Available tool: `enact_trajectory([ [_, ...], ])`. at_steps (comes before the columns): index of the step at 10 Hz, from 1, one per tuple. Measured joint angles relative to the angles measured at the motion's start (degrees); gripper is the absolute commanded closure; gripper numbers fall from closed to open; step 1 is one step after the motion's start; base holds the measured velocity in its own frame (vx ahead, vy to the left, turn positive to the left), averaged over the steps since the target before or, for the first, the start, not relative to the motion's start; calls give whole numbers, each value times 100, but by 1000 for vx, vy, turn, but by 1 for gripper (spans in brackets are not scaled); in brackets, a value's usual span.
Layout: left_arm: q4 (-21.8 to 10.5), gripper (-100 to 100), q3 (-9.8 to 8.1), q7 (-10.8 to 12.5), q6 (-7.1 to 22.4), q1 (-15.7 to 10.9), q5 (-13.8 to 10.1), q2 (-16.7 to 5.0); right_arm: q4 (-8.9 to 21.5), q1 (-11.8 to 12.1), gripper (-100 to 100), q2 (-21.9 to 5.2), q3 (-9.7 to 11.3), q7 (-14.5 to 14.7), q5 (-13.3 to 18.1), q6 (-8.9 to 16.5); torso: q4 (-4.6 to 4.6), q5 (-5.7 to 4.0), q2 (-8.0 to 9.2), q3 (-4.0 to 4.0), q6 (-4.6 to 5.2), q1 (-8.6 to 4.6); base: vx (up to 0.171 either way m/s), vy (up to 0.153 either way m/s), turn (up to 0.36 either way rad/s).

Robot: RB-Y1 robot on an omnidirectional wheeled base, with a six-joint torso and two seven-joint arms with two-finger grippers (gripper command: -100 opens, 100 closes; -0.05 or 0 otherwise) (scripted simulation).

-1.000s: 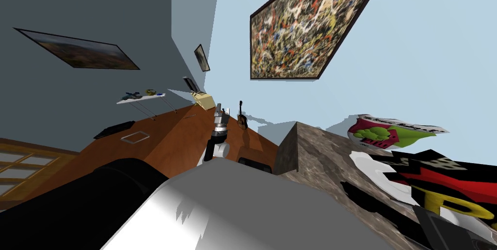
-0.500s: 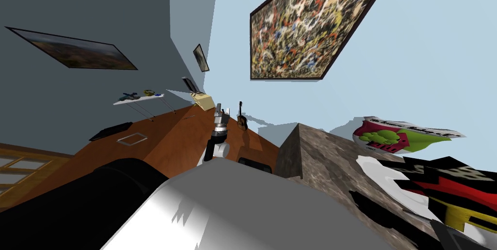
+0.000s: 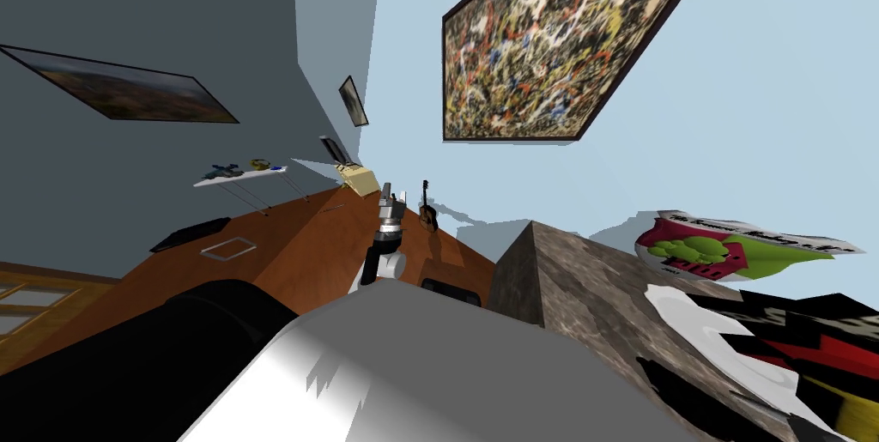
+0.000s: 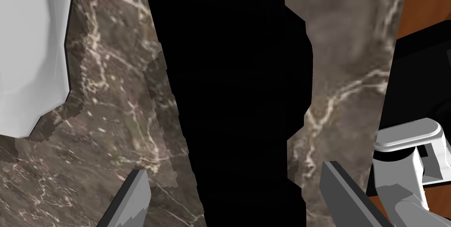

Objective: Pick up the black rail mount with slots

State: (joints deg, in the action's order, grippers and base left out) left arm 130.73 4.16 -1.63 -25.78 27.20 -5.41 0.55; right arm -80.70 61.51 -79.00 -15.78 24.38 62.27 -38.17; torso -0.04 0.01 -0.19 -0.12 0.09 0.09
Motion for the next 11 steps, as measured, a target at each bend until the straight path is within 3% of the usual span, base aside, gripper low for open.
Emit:
enact_trajectory([
  [4,0,0,0,0,0,0,0,0,-2,-1,100,-2,0,2,1,0,4,-1,14,9,3,-6,0,0,0],
  [5,0,0,0,0,0,0,0,0,-2,-1,0,-1,0,1,1,0,4,0,15,9,2,-5,0,0,0],
  [6,0,0,0,0,0,0,0,0,-2,-1,100,-1,1,0,1,0,4,1,16,10,2,-4,-50,-18,4],
  [10,0,0,0,0,0,-1,0,0,-369,221,100,-327,-137,-552,99,187,13,4,48,29,5,-13,-84,-34,9],
  [11,0,0,0,0,0,-1,0,0,-391,163,100,-418,-85,-682,120,218,12,5,45,28,4,-7,-72,-20,8],
])
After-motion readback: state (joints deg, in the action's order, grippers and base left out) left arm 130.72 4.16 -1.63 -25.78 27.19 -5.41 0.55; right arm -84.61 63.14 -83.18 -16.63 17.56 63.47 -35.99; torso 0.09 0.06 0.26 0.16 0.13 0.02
